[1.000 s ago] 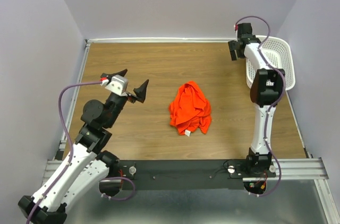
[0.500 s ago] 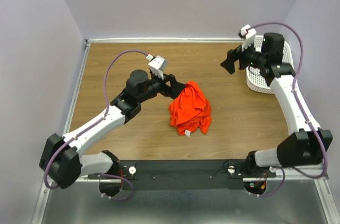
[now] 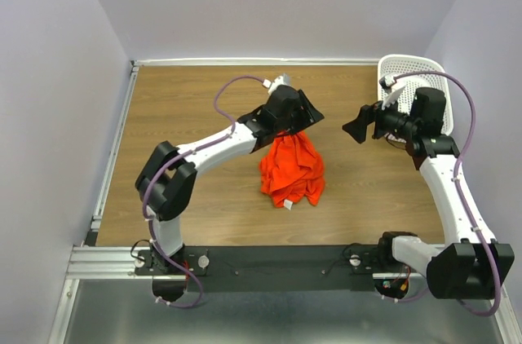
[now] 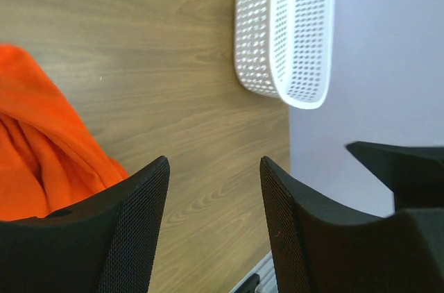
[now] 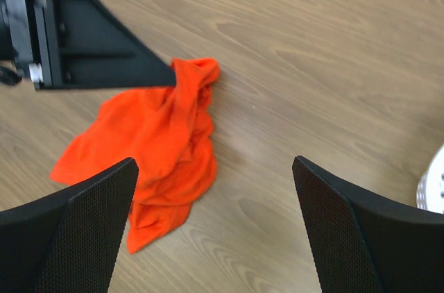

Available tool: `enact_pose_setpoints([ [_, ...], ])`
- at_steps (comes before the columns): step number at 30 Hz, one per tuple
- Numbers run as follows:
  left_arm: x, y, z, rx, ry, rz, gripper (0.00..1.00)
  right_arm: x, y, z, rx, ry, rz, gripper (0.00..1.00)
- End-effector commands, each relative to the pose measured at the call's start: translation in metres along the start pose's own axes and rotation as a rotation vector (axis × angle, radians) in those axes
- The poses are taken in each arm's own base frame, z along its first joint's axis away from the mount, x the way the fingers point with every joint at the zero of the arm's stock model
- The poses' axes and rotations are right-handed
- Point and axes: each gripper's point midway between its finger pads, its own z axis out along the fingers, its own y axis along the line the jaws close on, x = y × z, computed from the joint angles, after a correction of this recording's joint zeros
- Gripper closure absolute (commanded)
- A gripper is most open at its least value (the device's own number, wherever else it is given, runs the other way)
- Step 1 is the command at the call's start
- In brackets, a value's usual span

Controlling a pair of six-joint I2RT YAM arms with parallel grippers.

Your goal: Fold and stack the t-shirts

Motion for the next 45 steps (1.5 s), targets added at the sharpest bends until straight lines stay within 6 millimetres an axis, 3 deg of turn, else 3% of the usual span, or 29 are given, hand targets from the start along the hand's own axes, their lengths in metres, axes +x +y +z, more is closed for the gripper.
enact_pose_setpoints([
  [1,0.026,0.027,0.011,-0.186,0.017,-0.104,0.37,0.011,-0.022,-0.003,0.089,-0.006,0.062,0.01],
  [9,0.041,0.058,0.024,-0.295,0.010,-0.105,0.40,0.011,-0.029,-0.005,0.132,-0.018,0.076,0.01],
  [17,0.045,0.073,0.031,-0.365,-0.008,-0.078,0.40,0.011,-0.026,-0.006,0.125,-0.023,0.084,0.01],
  [35,0.047,0.087,0.033,-0.427,-0.016,-0.022,0.39,0.013,-0.030,-0.005,0.143,-0.018,0.088,0.01],
  [45,0.051,0.094,0.034,-0.446,-0.001,-0.009,0.33,0.011,-0.031,-0.007,0.153,-0.023,0.083,0.01],
])
